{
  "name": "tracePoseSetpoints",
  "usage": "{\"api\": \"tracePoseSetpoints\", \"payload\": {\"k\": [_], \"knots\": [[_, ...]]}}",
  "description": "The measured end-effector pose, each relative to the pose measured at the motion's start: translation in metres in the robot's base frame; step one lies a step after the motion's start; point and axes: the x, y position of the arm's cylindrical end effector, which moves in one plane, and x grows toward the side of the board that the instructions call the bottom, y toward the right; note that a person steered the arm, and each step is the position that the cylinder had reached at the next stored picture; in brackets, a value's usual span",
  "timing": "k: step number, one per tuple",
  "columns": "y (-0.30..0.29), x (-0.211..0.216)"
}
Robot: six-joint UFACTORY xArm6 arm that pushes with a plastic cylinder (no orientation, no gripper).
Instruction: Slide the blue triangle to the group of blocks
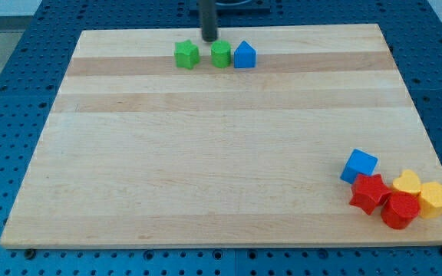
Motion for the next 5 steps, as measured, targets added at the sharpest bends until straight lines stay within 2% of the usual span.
{"api": "tracePoseSetpoints", "payload": {"k": [2, 5], "knots": [[0.051, 0.059], [0.045, 0.153]]}}
